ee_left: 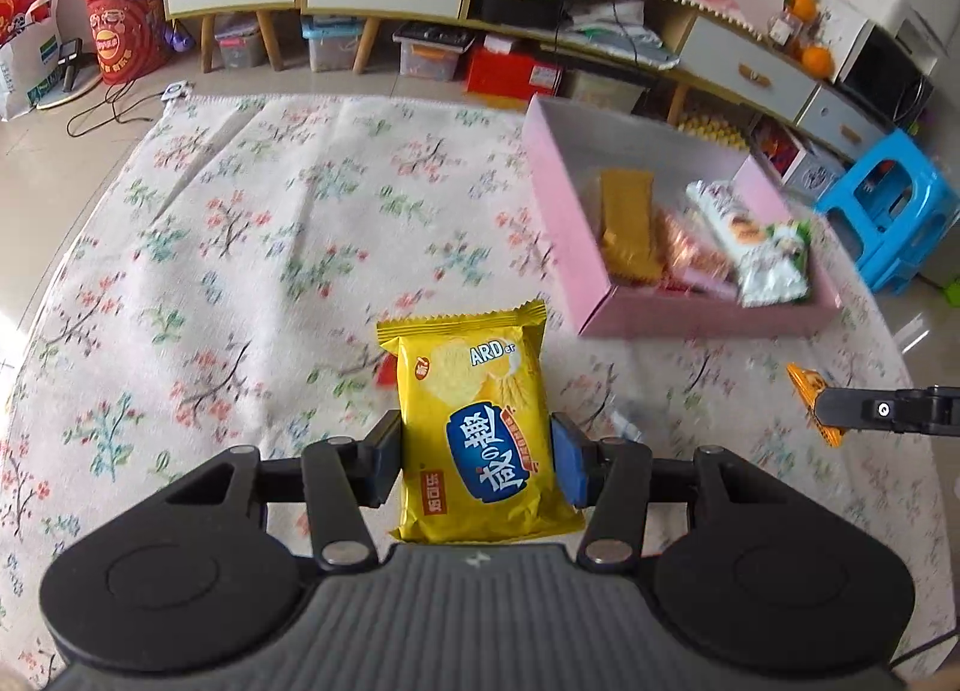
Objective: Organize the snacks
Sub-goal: 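Carry the yellow biscuit pack and orange cracker packet into the pink box, open both tools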
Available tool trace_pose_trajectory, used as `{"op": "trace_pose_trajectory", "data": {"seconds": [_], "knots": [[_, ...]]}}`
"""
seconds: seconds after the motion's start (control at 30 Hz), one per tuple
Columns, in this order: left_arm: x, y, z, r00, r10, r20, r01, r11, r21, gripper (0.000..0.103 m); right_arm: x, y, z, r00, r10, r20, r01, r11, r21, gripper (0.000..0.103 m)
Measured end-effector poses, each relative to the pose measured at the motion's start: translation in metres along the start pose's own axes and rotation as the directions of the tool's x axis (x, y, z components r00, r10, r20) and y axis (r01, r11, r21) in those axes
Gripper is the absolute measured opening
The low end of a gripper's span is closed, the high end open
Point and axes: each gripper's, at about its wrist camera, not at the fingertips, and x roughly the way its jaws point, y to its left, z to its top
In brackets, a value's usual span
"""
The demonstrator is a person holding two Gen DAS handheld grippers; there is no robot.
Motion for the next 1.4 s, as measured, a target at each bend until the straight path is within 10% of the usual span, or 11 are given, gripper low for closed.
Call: {"op": "trace_pose_trajectory", "data": {"seconds": [0.87,1.4], "knots": [[0.057,-0.069,0.069,0.985,-0.09,0.149,0.121,0.97,-0.211,0.047,-0.006,-0.055,0.072,0.956,0.046,0.289,-0.13,0.951,0.282,0.059],[0.077,-0.092,0.074,0.974,-0.052,0.221,0.076,0.992,-0.101,0.049,0.025,-0.087,0.079,0.95,-0.004,0.312,-0.108,0.934,0.342,0.061]]}}
